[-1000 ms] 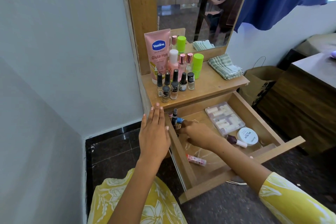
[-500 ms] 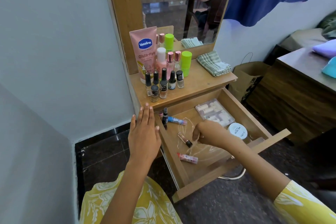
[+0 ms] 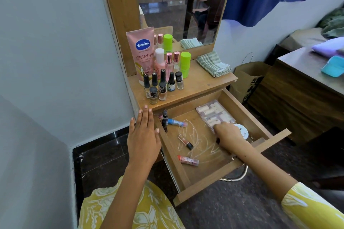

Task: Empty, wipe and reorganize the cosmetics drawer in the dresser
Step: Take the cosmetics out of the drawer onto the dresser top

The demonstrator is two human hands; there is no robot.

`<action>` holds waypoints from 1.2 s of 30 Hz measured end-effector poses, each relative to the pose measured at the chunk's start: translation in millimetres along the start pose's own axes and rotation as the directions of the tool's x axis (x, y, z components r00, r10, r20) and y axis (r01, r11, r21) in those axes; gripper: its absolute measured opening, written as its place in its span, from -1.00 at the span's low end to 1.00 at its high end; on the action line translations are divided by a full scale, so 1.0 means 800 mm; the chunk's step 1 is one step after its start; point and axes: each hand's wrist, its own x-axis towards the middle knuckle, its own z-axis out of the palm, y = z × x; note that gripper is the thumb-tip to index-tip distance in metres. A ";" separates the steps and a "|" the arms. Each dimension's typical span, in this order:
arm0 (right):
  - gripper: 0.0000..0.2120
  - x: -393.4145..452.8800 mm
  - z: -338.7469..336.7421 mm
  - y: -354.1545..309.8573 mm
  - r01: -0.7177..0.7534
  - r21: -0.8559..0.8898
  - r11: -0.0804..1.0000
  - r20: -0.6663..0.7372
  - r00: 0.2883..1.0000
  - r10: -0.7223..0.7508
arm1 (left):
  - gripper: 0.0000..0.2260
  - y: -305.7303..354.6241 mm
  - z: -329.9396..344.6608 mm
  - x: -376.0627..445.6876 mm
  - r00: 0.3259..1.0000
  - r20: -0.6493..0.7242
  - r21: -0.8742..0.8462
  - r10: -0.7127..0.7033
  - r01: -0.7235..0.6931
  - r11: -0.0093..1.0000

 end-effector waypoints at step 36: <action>-0.75 0.024 -0.098 -0.104 0.352 0.721 0.596 -0.541 0.825 0.167 | -0.48 0.003 -0.009 -0.004 1.000 -0.023 -0.042 -0.006 0.005 0.999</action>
